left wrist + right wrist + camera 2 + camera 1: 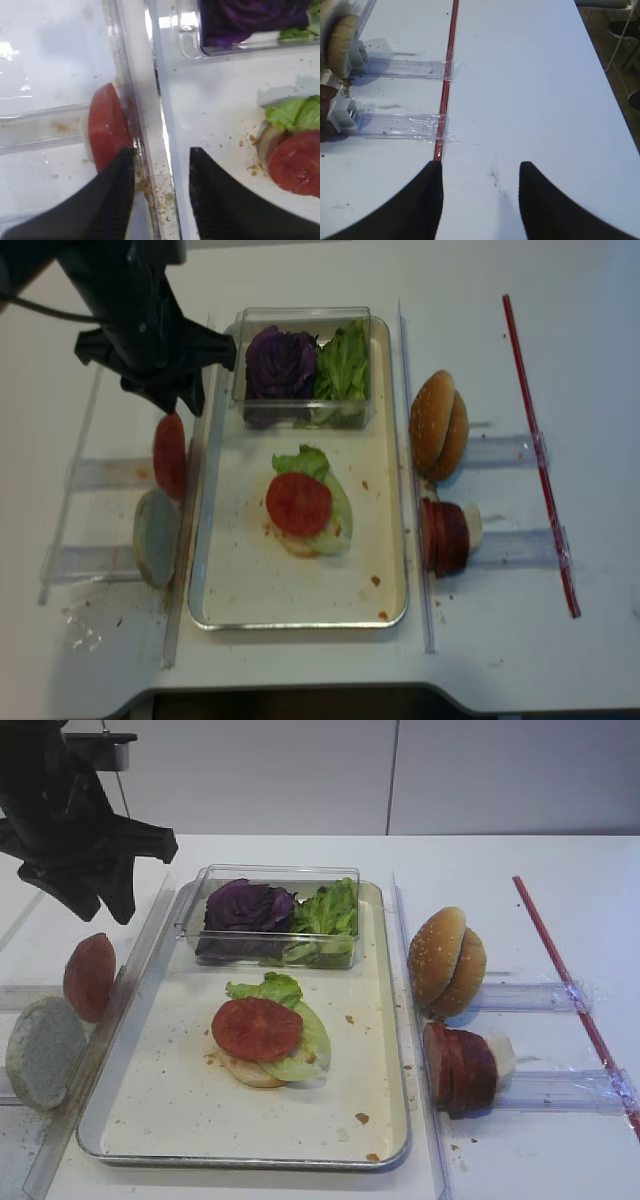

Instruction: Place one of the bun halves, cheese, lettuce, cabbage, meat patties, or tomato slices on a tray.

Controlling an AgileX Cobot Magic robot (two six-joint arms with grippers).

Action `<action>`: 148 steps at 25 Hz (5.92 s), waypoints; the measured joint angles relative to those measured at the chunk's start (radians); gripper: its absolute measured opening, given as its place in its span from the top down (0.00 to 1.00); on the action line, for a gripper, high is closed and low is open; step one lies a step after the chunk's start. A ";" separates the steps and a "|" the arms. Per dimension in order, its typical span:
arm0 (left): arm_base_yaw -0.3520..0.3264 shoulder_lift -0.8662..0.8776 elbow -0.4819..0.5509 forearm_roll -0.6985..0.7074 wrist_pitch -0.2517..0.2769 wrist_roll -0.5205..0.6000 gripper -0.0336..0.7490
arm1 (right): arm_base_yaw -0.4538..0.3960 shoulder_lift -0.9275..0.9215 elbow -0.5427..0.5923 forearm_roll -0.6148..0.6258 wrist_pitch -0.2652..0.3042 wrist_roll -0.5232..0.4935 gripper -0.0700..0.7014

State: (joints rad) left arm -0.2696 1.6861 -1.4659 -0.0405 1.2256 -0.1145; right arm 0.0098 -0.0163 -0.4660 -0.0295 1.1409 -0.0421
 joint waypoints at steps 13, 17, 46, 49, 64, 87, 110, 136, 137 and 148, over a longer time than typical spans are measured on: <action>0.179 -0.140 0.092 0.041 0.006 0.040 0.63 | 0.000 0.000 0.000 0.000 0.000 0.002 0.42; 0.198 -0.180 0.125 0.041 0.007 0.058 0.63 | 0.000 0.000 0.000 0.000 0.000 0.002 0.42; 0.198 -0.859 0.542 0.003 0.026 0.091 0.63 | 0.000 0.000 0.000 0.000 0.000 0.002 0.42; 0.198 -0.929 0.577 0.015 0.026 0.091 0.63 | 0.000 0.000 0.000 0.000 0.000 0.002 0.42; 0.198 -1.240 0.786 0.019 0.033 0.104 0.63 | 0.000 0.000 0.000 0.000 0.000 0.002 0.42; 0.198 -1.701 0.975 0.019 -0.062 0.114 0.65 | 0.000 0.000 0.000 -0.001 0.000 0.000 0.42; 0.200 -1.701 0.986 0.021 -0.057 0.114 0.66 | 0.000 0.000 0.000 -0.002 0.000 0.000 0.42; 0.200 -1.701 0.986 0.041 -0.057 0.098 0.40 | 0.000 0.000 0.000 -0.002 0.000 0.000 0.42; 0.200 -1.701 0.986 0.041 -0.057 0.098 0.40 | 0.000 0.000 0.000 -0.002 0.000 0.000 0.42; 0.200 -1.701 0.986 0.041 -0.057 0.098 0.40 | 0.000 0.000 0.000 -0.002 0.000 0.002 0.42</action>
State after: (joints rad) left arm -0.0695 -0.0145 -0.4798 0.0000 1.1689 -0.0163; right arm 0.0098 -0.0163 -0.4660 -0.0317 1.1409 -0.0405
